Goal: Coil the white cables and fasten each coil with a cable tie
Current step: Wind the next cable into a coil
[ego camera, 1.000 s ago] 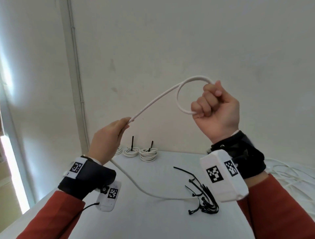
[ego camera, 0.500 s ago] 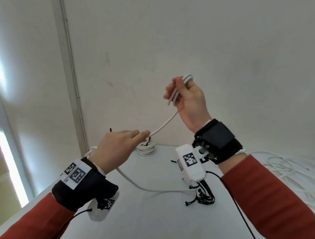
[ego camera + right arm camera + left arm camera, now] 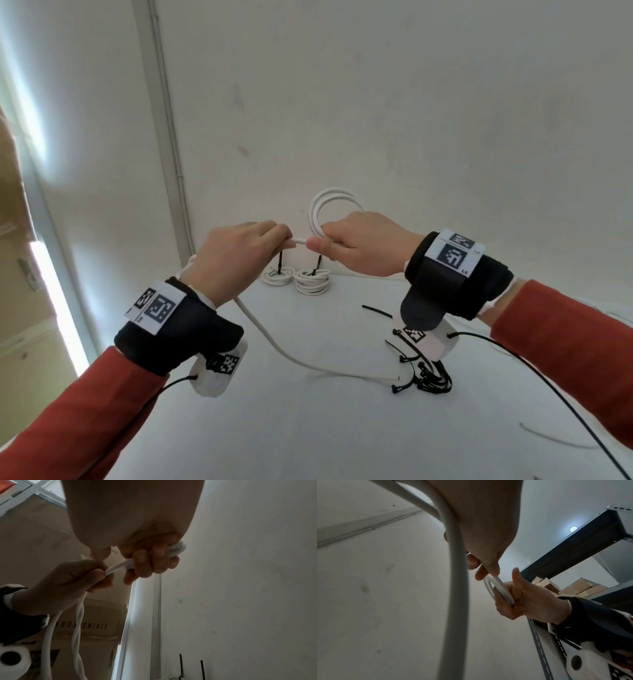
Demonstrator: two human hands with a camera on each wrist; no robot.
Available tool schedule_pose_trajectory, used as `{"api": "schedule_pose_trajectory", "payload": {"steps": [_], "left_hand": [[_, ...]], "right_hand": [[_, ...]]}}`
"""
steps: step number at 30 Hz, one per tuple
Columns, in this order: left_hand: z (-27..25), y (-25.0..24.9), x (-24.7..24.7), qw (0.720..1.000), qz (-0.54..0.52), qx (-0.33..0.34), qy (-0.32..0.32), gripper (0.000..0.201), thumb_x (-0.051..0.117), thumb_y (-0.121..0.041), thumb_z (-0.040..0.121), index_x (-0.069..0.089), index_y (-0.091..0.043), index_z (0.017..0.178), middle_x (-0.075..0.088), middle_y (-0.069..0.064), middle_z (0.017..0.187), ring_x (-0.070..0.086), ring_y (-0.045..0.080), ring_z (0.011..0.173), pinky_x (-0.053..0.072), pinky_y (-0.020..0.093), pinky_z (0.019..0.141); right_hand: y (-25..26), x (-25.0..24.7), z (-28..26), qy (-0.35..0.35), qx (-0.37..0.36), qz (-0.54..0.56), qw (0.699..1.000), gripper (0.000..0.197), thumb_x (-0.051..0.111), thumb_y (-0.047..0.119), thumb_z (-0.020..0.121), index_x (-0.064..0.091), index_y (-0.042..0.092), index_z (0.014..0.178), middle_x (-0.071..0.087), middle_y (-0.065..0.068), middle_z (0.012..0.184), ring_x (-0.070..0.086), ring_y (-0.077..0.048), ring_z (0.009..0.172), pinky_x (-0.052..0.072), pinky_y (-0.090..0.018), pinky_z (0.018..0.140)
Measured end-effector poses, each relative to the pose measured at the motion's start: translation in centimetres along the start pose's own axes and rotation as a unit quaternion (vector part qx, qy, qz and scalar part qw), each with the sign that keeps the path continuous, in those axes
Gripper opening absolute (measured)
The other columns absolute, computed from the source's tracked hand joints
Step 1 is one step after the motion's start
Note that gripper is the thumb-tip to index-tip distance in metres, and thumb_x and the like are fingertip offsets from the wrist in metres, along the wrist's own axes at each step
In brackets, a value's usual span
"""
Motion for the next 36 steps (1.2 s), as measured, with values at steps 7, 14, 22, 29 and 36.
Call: {"api": "schedule_pose_trajectory", "payload": {"steps": [7, 14, 22, 29, 36], "left_hand": [[0.1, 1.5, 0.5, 0.999, -0.046, 0.02, 0.007, 0.045, 0.033, -0.048, 0.094, 0.054, -0.012, 0.078, 0.055, -0.001, 0.067, 0.052, 0.023, 0.053, 0.025, 0.023, 0.043], [-0.2, 3.1, 2.1, 0.993, -0.115, -0.002, 0.002, 0.03, 0.032, -0.037, 0.097, 0.047, -0.013, 0.087, 0.056, 0.004, 0.074, 0.053, 0.027, 0.06, 0.043, 0.033, 0.046], [0.9, 3.2, 2.9, 0.99, -0.137, -0.044, -0.009, 0.036, 0.035, -0.035, 0.096, 0.055, -0.007, 0.084, 0.058, 0.004, 0.08, 0.045, 0.018, 0.077, 0.044, 0.036, 0.059], [1.4, 3.1, 3.5, 0.966, -0.228, -0.117, 0.023, 0.021, 0.051, -0.029, 0.096, 0.059, -0.01, 0.09, 0.061, 0.0, 0.077, 0.061, 0.016, 0.05, 0.051, 0.039, 0.058], [0.9, 3.0, 3.9, 0.945, -0.299, -0.13, 0.012, 0.036, 0.037, -0.046, 0.094, 0.064, -0.024, 0.104, 0.062, -0.009, 0.063, 0.053, 0.011, 0.054, 0.041, 0.02, 0.055]], "right_hand": [[-0.2, -0.5, -0.1, -0.02, -0.022, 0.102, 0.994, 0.055, 0.039, 0.051, 0.096, 0.028, 0.018, 0.054, 0.028, 0.005, 0.049, 0.027, -0.015, 0.046, 0.022, -0.028, 0.051], [-1.4, 0.2, -0.5, 0.038, -0.005, 0.393, 0.919, 0.053, 0.046, 0.042, 0.093, 0.034, 0.015, 0.049, 0.027, -0.003, 0.047, 0.02, -0.018, 0.045, 0.019, -0.026, 0.045], [-1.8, -0.2, -1.2, 0.052, 0.006, 0.659, 0.751, 0.051, 0.034, 0.041, 0.092, 0.036, 0.024, 0.044, 0.014, 0.009, 0.04, 0.006, -0.011, 0.039, 0.006, -0.036, 0.052], [-2.5, -1.2, -2.2, -0.026, 0.02, 0.804, 0.594, 0.048, 0.03, 0.046, 0.091, 0.03, 0.023, 0.048, 0.006, 0.005, 0.042, 0.004, -0.017, 0.039, 0.016, -0.028, 0.046], [-3.4, -1.5, -2.6, -0.092, 0.02, 0.856, 0.509, 0.05, 0.034, 0.045, 0.09, 0.036, 0.021, 0.046, 0.005, 0.006, 0.041, 0.002, -0.017, 0.038, 0.015, -0.026, 0.042]]}}
Point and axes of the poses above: each hand's wrist, its own z-axis towards the middle knuckle, its own x-axis out of the palm, y = z × x, the point moved 6 cm from there along z, towards the middle knuckle
